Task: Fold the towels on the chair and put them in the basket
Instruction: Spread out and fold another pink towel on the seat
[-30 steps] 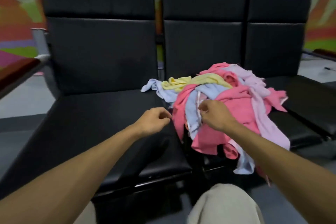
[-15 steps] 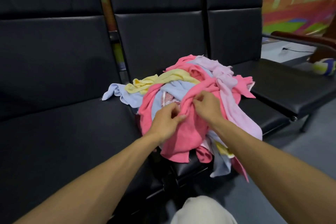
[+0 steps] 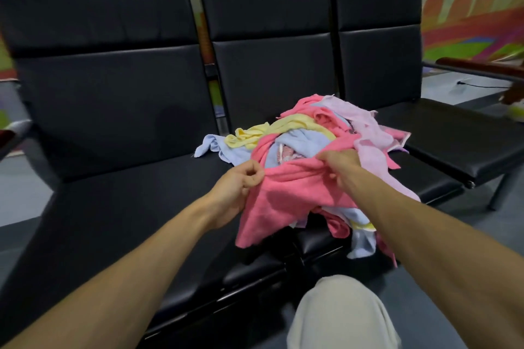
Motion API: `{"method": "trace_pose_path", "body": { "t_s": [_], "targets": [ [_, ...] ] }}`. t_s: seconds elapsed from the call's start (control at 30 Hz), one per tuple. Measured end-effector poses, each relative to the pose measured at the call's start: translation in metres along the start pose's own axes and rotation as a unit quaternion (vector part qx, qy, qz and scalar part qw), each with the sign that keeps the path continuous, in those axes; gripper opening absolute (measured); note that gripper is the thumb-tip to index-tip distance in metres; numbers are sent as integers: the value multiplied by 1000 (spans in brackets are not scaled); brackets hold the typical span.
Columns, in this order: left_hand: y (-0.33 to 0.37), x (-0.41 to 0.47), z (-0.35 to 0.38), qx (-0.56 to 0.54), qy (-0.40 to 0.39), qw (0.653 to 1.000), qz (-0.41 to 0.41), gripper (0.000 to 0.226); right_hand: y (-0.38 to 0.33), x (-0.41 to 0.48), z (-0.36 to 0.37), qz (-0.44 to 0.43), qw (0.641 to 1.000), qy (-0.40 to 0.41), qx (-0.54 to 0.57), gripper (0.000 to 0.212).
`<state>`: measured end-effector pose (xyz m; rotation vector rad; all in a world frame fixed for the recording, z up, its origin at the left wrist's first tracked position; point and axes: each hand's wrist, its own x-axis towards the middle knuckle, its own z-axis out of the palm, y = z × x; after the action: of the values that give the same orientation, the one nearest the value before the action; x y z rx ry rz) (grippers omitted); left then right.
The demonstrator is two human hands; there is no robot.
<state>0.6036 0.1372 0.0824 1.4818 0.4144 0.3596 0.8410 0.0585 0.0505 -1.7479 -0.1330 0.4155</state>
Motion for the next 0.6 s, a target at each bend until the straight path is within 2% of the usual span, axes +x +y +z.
{"method": "trace_pose_path", "body": {
  "t_s": [0.07, 0.13, 0.2, 0.3, 0.37, 0.43, 0.53, 0.6],
  "targets": [
    [0, -5, -3, 24, -8, 1000, -14, 29, -2, -1, 12, -32, 998, 50, -9, 33],
    [1, -7, -5, 34, -7, 999, -30, 25, -20, -15, 21, -96, 994, 55, 0, 32],
    [4, -6, -9, 29, 18, 999, -28, 19, -47, -38, 34, -184, 983, -16, 8, 24],
    [9, -3, -22, -28, 93, 995, 11, 11, -78, -81, 64, -270, 948, -160, 53, 38],
    [11, -8, -36, -66, 177, 982, 25, 19, -76, -103, 90, -263, 937, -225, 45, 51],
    [9, -18, -53, -76, 226, 970, 37, 25, -65, -125, 115, -240, 928, -284, 5, 54],
    [-2, -40, -89, -65, 248, 966, 30, 39, -46, -154, 148, -240, 886, -390, -69, 43],
    [-13, -57, -113, -63, 272, 960, 7, 47, -37, -171, 162, -210, 849, -479, -78, 32]
  ]
}}
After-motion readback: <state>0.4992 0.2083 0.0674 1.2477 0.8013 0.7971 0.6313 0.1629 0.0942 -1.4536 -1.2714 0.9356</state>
